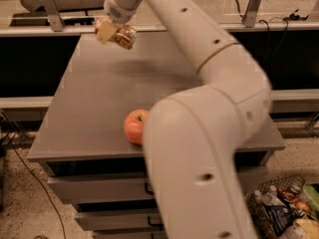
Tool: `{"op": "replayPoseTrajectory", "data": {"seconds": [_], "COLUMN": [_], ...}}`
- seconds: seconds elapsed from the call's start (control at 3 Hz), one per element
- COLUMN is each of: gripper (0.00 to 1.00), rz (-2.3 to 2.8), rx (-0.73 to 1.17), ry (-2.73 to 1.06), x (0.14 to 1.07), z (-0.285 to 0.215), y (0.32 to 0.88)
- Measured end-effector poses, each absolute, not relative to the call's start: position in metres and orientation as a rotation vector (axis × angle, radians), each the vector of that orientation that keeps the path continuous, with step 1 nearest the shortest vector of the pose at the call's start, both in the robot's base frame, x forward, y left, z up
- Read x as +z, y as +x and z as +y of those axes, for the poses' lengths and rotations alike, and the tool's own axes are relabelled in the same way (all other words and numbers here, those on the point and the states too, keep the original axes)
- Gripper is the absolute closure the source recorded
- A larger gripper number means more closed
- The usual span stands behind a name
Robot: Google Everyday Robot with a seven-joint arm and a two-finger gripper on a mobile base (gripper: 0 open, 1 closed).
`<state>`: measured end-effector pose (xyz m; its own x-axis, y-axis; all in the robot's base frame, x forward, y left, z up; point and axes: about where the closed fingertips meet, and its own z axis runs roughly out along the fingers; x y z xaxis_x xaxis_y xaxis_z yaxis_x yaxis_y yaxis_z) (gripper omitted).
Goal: Place orange can upright
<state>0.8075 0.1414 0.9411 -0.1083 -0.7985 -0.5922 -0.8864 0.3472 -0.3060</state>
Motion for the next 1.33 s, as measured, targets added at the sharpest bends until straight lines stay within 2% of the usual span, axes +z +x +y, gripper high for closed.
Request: {"op": "replayPoseTrajectory", "data": {"seconds": [0.67, 1.0, 1.33], "gripper": [1.00, 1.00, 1.00], "rz": [1.728, 1.578, 1.471], "rx": [0.396, 0.615, 0.725], "ry": [-1.299, -1.193, -1.144], "x": [0.982, 0.972, 0.972], "z": [0.084, 0.075, 0.078], "y": [0.749, 0.716, 0.703]}}
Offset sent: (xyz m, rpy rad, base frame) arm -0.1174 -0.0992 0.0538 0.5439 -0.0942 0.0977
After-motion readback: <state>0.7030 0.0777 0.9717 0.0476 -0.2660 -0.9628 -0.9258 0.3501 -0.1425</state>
